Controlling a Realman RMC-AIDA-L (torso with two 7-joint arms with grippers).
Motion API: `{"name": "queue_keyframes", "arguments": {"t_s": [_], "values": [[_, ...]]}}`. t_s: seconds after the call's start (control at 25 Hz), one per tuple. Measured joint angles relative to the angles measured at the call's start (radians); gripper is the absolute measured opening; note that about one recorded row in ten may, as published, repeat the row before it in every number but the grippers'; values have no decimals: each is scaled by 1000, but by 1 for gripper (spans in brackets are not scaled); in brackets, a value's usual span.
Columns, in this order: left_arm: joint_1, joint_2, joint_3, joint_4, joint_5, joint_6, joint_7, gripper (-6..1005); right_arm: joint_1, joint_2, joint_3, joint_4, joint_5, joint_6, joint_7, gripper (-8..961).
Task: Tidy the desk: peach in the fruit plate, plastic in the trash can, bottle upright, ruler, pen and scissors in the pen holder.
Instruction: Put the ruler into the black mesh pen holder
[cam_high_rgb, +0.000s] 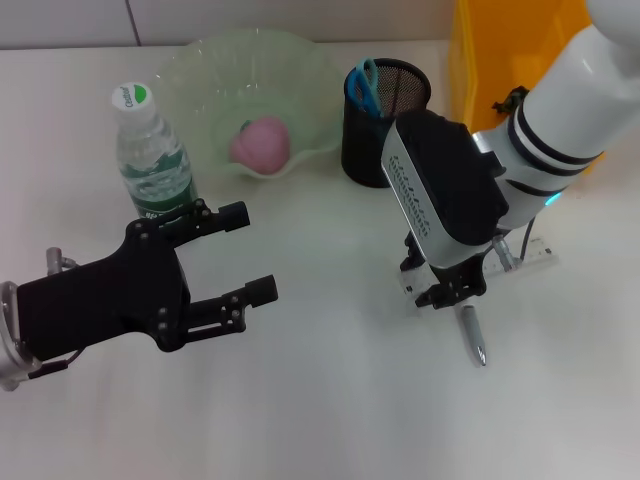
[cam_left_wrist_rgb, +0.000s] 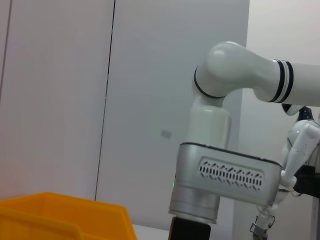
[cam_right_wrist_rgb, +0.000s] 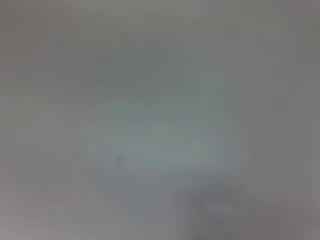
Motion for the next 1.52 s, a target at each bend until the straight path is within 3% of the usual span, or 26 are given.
{"name": "queue_keyframes", "arguments": {"t_s": [0.24,0.48,0.52,0.56,0.68,0.72,0.8,0.92,1.24,1.52], "values": [[4,0,0,0,-1,13,0,809,-50,-3,35,-165,2,-36,79,388],[6,0,0,0,-6,24,0,809,-117,-5,219,-444,43,-112,202,389],[7,0,0,0,-7,25,0,809,-134,-5,287,-522,82,-120,241,389],[7,0,0,0,-7,25,0,809,-134,-5,287,-522,82,-120,241,389],[7,0,0,0,-7,26,8,809,-168,-5,369,-606,151,-69,290,389],[7,0,1,0,-7,27,8,809,-201,-3,403,-624,231,26,311,389],[7,0,3,0,-7,27,8,809,-219,-3,410,-623,275,75,313,389],[5,0,4,0,-7,27,8,809,-296,-4,407,-581,482,285,267,388],[0,0,1,1,-7,27,2,808,-368,-2,310,-399,832,528,22,388],[4,0,0,2,-10,28,1,808,-372,-1,225,-178,1150,608,-281,388]]}}
